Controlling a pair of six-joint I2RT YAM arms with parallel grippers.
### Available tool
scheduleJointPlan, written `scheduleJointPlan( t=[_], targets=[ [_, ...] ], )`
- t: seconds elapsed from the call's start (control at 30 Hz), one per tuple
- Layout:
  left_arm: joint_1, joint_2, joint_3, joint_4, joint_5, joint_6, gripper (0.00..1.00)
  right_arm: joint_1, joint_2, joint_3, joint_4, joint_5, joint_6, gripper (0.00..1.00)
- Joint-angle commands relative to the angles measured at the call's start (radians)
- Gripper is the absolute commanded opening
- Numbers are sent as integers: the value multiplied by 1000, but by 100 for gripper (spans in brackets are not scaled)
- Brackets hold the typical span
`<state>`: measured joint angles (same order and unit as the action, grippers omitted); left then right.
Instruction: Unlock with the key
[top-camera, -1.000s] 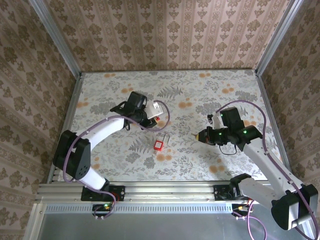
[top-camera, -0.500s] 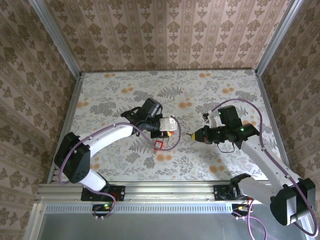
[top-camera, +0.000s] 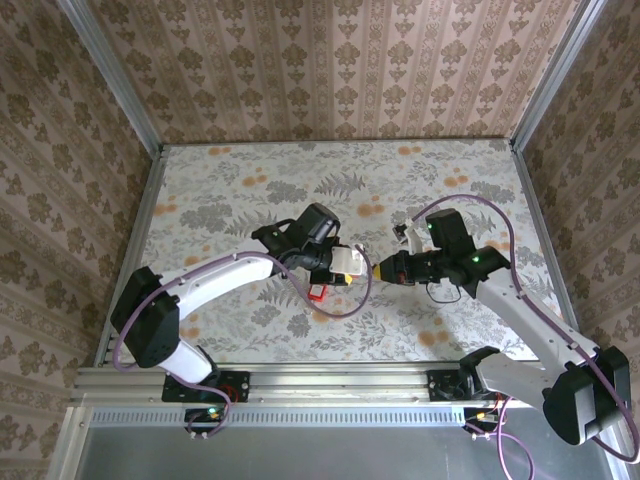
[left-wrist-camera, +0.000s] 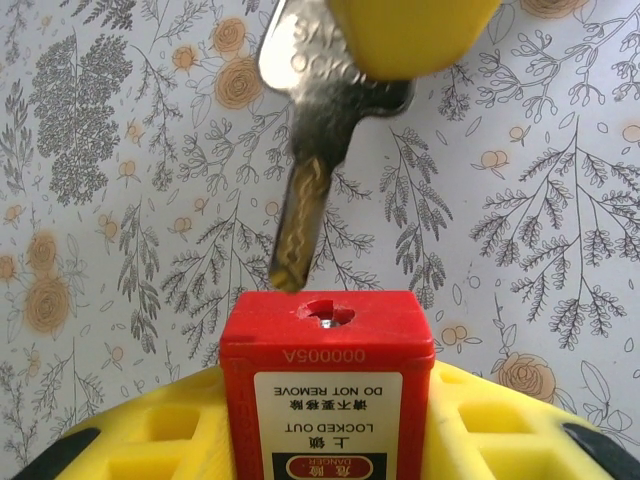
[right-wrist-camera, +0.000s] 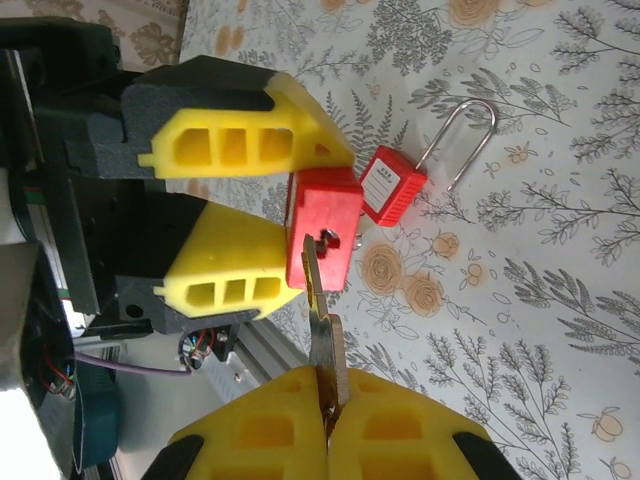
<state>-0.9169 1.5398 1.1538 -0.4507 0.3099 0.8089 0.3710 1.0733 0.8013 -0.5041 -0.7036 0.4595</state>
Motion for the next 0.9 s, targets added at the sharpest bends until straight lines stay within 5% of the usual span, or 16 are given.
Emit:
scheduleJointPlan(
  t=[0.0, 0.87],
  targets=[
    [-16, -2, 34, -14, -8, 25, 3, 12, 11, -6, 40, -27, 18, 0],
    [-62, 4, 36, -35, -60, 65, 2, 19, 9, -60, 64, -42, 28, 0]
  ],
)
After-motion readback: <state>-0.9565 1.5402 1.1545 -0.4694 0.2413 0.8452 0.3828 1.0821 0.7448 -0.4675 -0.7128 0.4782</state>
